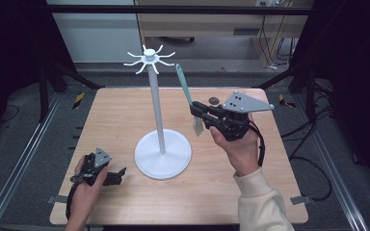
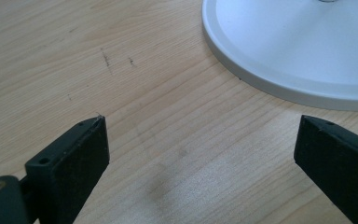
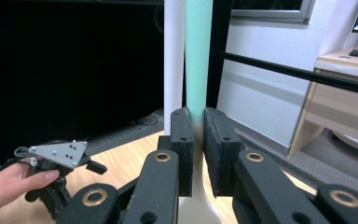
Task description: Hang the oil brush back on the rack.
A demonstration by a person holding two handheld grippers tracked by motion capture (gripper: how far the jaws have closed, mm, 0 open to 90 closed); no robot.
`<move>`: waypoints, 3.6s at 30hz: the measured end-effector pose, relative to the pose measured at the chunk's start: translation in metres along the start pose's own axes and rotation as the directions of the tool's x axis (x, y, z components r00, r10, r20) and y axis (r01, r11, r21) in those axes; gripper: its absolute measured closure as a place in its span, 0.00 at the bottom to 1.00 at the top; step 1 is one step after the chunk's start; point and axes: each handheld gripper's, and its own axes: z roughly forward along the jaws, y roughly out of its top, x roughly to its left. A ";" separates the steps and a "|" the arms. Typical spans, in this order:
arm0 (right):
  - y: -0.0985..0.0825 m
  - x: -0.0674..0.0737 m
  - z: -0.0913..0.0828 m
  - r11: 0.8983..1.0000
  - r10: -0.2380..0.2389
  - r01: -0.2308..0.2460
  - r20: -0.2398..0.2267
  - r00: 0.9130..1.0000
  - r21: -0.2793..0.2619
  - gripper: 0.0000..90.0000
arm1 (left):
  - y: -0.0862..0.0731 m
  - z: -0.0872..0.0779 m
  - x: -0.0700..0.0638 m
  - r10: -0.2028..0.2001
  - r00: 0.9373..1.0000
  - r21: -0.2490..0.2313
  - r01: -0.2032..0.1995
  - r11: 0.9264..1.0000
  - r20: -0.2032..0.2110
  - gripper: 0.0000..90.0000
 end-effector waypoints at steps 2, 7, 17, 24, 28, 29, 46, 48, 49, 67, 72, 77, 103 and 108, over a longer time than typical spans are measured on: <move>0.000 -0.001 0.000 1.000 0.001 -0.001 0.000 1.000 0.002 0.92 | 0.000 0.000 0.000 0.000 1.000 -0.001 0.000 1.000 0.000 0.03; -0.001 -0.006 -0.001 1.000 0.014 -0.014 -0.002 1.000 0.004 0.92 | 0.000 0.000 -0.001 0.001 1.000 0.000 -0.001 1.000 0.002 0.03; 0.006 -0.007 0.001 1.000 -0.003 0.003 -0.006 1.000 0.019 0.92 | 0.000 0.000 -0.001 0.001 1.000 0.001 -0.001 1.000 0.002 0.03; 0.006 -0.008 0.003 1.000 -0.003 0.003 -0.012 1.000 0.024 0.92 | 0.000 0.001 -0.001 0.004 1.000 0.003 -0.004 1.000 0.003 0.03; 0.007 -0.007 0.005 1.000 -0.005 0.005 -0.016 1.000 0.026 0.92 | 0.000 0.001 -0.001 0.003 1.000 0.003 -0.003 1.000 0.004 0.03; 0.007 -0.007 0.006 1.000 -0.004 0.005 -0.017 1.000 0.028 0.92 | 0.000 0.001 -0.001 0.004 1.000 0.003 -0.004 1.000 0.004 0.03; 0.009 -0.006 0.008 0.999 -0.010 0.010 -0.021 1.000 0.037 0.92 | 0.000 0.001 -0.001 0.005 1.000 0.004 -0.005 1.000 0.004 0.03; 0.009 -0.005 0.009 0.999 -0.010 0.011 -0.024 1.000 0.036 0.92 | 0.000 0.000 -0.001 0.005 1.000 0.003 -0.005 1.000 0.004 0.03; 0.010 -0.005 0.009 0.999 -0.011 0.012 -0.024 1.000 0.037 0.92 | 0.000 0.001 -0.001 0.004 1.000 0.003 -0.004 1.000 0.004 0.03; 0.011 -0.005 0.024 0.998 -0.010 0.012 -0.034 0.999 0.064 0.92 | 0.000 0.000 -0.001 0.005 1.000 0.003 -0.005 1.000 0.004 0.03; 0.011 -0.005 0.027 0.998 -0.006 0.008 -0.037 0.999 0.065 0.92 | 0.000 0.001 -0.002 0.008 1.000 0.005 -0.008 1.000 0.006 0.03; 0.011 -0.004 0.029 0.998 -0.006 0.008 -0.035 0.999 0.066 0.92 | 0.000 0.001 -0.002 0.009 1.000 0.005 -0.009 1.000 0.006 0.03; 0.002 0.001 0.051 0.999 -0.006 0.005 0.016 1.000 0.039 0.91 | 0.000 0.001 -0.003 0.010 1.000 0.006 -0.010 1.000 0.011 0.03; 0.002 0.000 0.056 0.999 0.001 -0.002 0.013 1.000 0.034 0.91 | 0.000 0.001 -0.003 0.009 1.000 0.005 -0.009 1.000 0.011 0.03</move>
